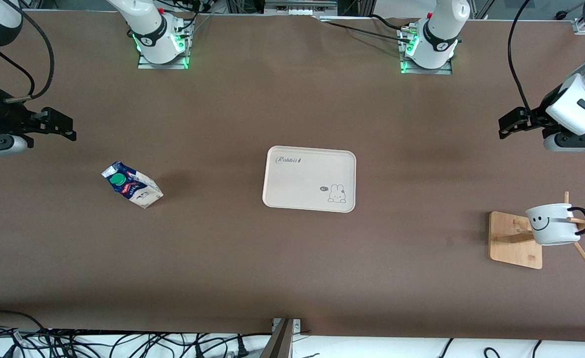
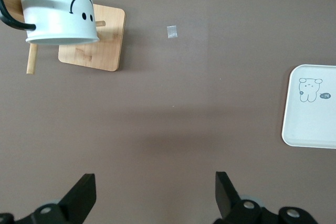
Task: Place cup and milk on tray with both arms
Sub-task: 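Reach the right gripper down to the blue milk carton and grasp it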
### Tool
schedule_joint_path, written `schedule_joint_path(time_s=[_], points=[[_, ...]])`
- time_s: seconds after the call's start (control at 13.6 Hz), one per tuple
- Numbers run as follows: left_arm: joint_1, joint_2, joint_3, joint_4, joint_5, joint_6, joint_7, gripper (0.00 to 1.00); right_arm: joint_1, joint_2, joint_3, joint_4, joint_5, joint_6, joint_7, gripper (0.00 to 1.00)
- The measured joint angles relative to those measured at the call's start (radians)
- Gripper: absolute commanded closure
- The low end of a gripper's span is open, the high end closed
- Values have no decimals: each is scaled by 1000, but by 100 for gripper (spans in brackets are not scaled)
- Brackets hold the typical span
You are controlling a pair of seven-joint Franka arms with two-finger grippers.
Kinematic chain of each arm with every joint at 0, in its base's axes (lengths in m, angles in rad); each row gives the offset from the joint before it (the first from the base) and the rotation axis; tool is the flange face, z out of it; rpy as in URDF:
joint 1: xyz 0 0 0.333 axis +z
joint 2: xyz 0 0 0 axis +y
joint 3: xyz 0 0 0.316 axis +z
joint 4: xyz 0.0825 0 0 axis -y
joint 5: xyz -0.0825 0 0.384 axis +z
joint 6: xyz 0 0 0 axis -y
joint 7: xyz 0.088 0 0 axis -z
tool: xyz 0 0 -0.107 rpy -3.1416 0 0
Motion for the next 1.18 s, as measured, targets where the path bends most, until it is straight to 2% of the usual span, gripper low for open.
schedule_joint_path(time_s=[0.81, 1.03, 1.18], points=[[0, 0, 0, 0, 0, -1, 0, 0, 0, 14, 1, 1, 8, 18, 0, 0], [0, 0, 0, 0, 0, -1, 0, 0, 8, 53, 4, 0, 8, 20, -2, 0], [0, 0, 0, 1, 0, -1, 0, 0, 47, 122, 6, -2, -41, 20, -4, 0]])
